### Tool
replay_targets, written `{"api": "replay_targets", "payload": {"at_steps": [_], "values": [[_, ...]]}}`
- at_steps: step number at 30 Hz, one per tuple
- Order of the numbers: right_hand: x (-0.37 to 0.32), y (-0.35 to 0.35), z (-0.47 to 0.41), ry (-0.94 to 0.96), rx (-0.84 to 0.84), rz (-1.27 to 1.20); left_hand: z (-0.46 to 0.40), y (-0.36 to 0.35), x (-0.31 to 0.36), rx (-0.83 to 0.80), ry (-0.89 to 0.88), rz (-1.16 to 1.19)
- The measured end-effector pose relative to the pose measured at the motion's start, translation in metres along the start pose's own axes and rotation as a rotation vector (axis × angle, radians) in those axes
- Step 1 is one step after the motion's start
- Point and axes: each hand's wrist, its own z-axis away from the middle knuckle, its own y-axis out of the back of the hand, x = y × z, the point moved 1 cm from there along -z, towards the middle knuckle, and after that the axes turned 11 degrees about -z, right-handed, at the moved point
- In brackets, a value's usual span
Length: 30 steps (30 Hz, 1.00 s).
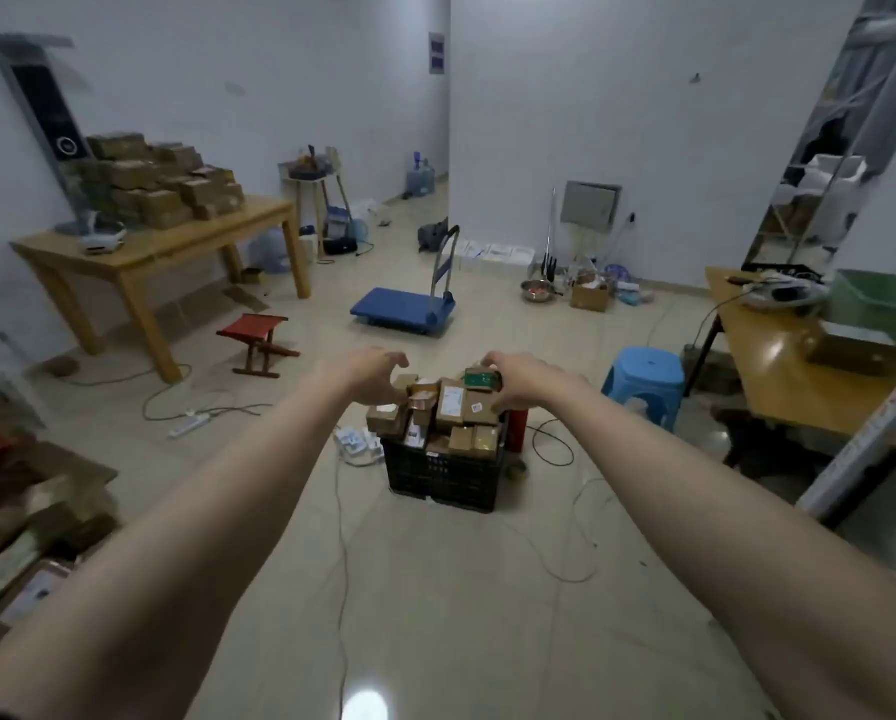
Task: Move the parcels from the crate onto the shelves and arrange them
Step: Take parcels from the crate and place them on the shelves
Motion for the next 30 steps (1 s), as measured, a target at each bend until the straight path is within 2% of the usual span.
{"api": "replay_targets", "payload": {"at_steps": [12, 24, 30], "values": [[0.024, -0.003, -0.139, -0.07, 0.001, -0.092, -0.169, -0.023, -0.034, -0.057, -0.053, -0.022], [0.095, 0.009, -0.38, -0.048, -0.1, -0.091, -0.398, -0.045, -0.073, -0.167, 0.005, 0.014], [0.1, 0.0, -0.492, -0.019, -0.186, -0.078, -0.471, -0.071, -0.107, -0.182, 0.061, 0.062]]}}
